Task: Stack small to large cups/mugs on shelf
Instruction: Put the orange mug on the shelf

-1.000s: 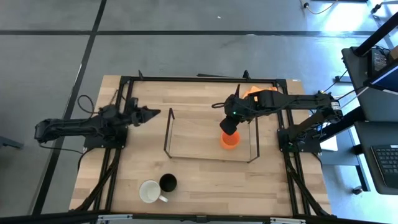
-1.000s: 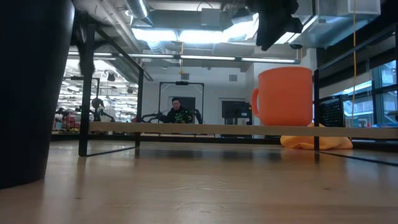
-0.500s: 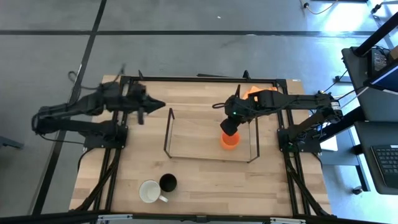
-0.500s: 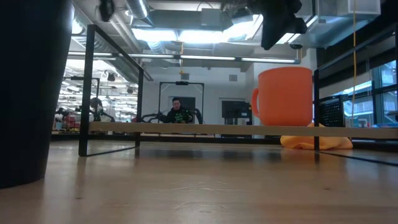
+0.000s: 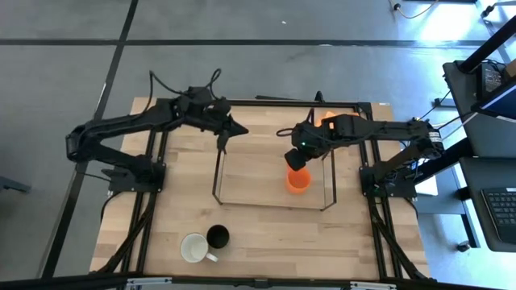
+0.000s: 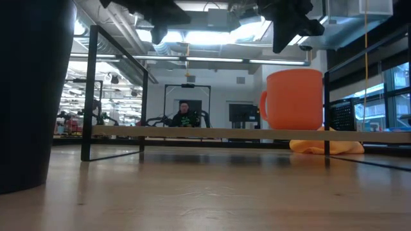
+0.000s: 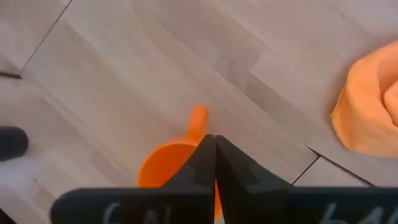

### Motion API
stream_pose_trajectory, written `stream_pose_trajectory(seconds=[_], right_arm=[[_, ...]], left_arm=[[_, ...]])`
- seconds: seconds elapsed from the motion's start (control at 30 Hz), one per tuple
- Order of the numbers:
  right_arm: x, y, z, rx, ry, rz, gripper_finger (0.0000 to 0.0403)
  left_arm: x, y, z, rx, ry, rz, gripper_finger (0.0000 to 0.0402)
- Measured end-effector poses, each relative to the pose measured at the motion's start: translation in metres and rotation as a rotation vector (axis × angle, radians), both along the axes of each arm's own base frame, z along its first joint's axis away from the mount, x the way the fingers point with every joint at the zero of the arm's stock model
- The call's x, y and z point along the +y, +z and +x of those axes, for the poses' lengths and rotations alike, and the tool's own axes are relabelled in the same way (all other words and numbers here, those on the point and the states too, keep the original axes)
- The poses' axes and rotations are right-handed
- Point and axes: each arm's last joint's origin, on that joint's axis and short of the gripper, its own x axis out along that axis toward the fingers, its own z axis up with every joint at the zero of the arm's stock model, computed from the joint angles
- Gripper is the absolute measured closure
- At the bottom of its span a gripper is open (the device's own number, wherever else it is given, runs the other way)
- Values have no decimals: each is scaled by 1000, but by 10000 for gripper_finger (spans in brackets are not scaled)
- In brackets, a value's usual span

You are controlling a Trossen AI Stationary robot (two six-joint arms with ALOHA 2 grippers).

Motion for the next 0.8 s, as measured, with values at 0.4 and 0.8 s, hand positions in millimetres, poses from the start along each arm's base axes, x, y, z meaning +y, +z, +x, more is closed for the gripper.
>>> stream_pose_trajectory(seconds=[0.4, 0.8], right_arm=[[-12, -45, 32, 171, 67, 14, 398], [-16, -71, 52, 195, 143, 110, 399]], left_arm=[[16, 1, -19, 77, 75, 21, 400], [19, -4, -25, 142, 96, 37, 400]])
